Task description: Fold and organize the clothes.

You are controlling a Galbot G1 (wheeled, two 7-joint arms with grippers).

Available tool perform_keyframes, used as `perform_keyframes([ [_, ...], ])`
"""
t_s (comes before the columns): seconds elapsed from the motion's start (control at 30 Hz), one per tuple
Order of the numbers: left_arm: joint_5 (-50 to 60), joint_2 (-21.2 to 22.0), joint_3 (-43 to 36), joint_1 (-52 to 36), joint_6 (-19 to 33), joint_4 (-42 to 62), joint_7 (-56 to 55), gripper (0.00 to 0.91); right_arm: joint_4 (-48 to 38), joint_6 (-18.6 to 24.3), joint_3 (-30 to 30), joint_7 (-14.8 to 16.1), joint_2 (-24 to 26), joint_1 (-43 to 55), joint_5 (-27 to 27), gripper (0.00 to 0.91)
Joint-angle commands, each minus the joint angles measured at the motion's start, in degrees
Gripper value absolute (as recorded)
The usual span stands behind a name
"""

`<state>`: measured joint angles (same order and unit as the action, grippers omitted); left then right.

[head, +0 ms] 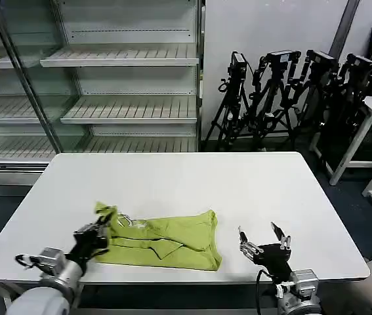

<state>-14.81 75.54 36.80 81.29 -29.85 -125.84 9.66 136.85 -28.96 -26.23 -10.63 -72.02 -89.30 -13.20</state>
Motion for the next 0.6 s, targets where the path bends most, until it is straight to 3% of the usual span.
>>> perform_keyframes([
  [0.03, 2.1, 3.6, -15.3, -1.6, -0.3, -1.8, -0.5, 0.02, 0.4, 0.5, -5.6, 0.0, 0.7, -0.2, 0.0, 0.907],
  [0.6, 7.0, 7.0, -25.6, -7.3, -0.1, 5.3, -2.3, 0.02, -0.9, 0.5, -9.4, 0.1, 1.1, 0.0, -0.2, 0.907],
])
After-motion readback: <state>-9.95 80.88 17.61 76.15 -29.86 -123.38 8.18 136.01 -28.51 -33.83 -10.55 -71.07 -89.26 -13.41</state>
